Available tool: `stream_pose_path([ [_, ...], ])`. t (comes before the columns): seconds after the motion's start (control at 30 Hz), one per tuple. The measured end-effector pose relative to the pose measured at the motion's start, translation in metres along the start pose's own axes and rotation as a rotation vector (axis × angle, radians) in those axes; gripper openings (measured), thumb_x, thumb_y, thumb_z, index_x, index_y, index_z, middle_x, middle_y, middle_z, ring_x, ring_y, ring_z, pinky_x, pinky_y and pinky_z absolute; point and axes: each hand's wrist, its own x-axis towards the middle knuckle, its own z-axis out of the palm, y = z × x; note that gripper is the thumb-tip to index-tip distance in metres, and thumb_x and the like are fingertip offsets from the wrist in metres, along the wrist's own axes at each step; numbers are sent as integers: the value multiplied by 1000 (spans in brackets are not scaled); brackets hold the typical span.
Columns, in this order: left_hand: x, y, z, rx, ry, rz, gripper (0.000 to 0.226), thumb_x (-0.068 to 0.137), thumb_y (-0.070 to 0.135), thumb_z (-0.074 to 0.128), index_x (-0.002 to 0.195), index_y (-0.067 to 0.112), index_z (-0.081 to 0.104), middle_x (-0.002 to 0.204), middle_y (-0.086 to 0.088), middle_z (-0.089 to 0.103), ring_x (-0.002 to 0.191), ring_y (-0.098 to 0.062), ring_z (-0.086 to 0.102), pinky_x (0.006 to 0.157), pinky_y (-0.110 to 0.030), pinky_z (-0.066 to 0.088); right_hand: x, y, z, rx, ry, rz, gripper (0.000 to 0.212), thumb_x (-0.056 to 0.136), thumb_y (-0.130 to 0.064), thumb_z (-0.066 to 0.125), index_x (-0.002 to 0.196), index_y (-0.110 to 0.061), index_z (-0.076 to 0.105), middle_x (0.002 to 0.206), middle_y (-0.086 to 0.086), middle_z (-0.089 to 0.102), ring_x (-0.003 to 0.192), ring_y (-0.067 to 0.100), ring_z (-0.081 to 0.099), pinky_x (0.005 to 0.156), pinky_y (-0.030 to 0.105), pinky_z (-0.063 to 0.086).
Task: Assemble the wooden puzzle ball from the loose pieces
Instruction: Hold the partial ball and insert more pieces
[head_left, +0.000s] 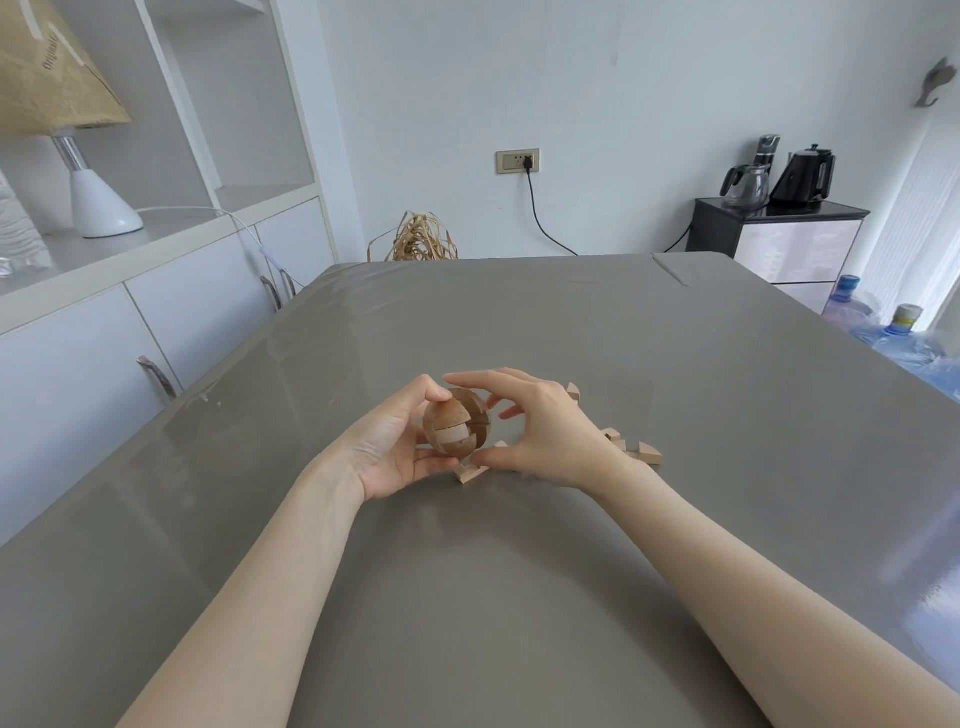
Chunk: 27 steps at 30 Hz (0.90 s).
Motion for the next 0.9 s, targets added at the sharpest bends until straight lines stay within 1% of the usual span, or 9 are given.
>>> stream_pose_path([
  [0.07,-1,0,-1,-9,-43,-2,54,70,37,56,116,12,66,132,-22,55,95,-25,55,58,-22,53,0,-2,0,3,-1,-10,70,67,-21,82,129,-34,55,114,-17,60,95,-12,50,81,6,40],
  [0.17,-3,1,-3,-6,-102,-15,38,78,34,50,106,15,68,120,-19,64,85,-22,62,57,-21,53,-1,-3,0,-12,-6,-6,68,66,-23,82,128,-33,56,117,-17,64,102,-5,53,81,4,39],
  [0.3,-5,0,-6,15,-155,-31,40,72,34,50,105,17,65,113,-17,69,81,-23,65,57,-22,52,-1,-7,1,-52,-20,-14,66,68,-25,81,129,-34,55,123,-18,62,107,-1,52,82,5,37],
  [0.43,-6,1,-9,35,-194,-35,41,67,33,55,102,16,68,112,-20,68,75,-22,65,54,-22,52,-3,-13,1,-76,-37,-58,66,70,-23,79,131,-33,53,133,-21,55,110,-5,48,85,2,33],
  [0.53,-7,1,-11,26,-228,-27,41,61,36,60,96,17,73,113,-21,67,73,-22,66,53,-22,52,-3,-14,2,-79,-27,-43,62,68,-19,79,126,-27,59,120,-12,66,107,-1,52,84,1,31],
  [0.63,-4,-1,-12,31,-217,-34,46,61,37,61,100,13,68,114,-22,67,75,-23,64,52,-22,51,-5,-15,2,-72,-4,-40,57,66,-16,80,121,-22,64,107,-7,72,105,3,54,83,1,31],
  [0.73,-4,-1,-9,52,-196,-30,41,68,34,55,101,11,64,110,-22,68,75,-23,62,51,-22,49,-5,-17,2,-96,9,-36,54,66,-15,80,118,-22,66,101,-5,73,100,6,57,82,2,32],
  [0.83,-4,-1,-7,62,-176,-23,39,74,34,48,100,11,63,108,-22,69,86,-27,57,52,-22,47,-5,-17,2,-105,7,-18,53,65,-16,81,116,-22,66,97,-4,74,92,10,62,81,2,32],
  [0.9,-3,-2,-6,77,-170,-11,37,77,34,46,101,12,63,109,-21,69,84,-26,56,53,-22,46,-5,-17,1,-107,3,-6,53,65,-16,80,116,-23,66,94,-4,74,88,11,63,78,3,33],
])
